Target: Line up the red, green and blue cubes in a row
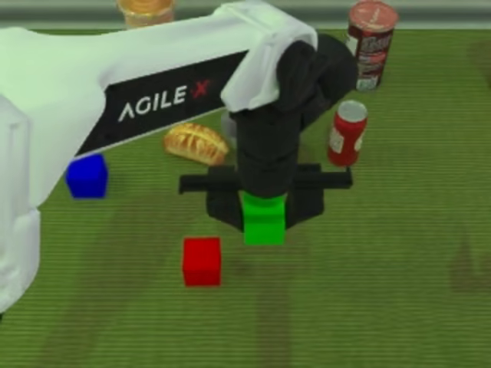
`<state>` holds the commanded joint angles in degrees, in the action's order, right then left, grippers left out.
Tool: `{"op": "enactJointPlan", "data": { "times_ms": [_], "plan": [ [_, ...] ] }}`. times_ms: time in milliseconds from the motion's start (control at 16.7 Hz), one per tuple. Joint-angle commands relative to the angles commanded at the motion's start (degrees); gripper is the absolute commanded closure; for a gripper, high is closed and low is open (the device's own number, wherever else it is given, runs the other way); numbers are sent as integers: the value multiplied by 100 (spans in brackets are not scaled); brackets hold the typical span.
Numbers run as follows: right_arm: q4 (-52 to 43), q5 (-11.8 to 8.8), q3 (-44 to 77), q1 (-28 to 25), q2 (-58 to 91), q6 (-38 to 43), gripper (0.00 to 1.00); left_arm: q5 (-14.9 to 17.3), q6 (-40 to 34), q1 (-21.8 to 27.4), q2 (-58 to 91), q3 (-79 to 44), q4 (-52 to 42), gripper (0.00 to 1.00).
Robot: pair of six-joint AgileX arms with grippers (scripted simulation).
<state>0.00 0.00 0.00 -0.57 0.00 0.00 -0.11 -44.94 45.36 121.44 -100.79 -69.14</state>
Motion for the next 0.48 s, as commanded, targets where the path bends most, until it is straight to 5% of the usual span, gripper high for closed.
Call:
{"op": "enactJointPlan", "data": {
  "times_ms": [480],
  "plan": [
    [0,0,0,0,0,0,0,2,-3,4,322,963,1314,100]
  ]
}}
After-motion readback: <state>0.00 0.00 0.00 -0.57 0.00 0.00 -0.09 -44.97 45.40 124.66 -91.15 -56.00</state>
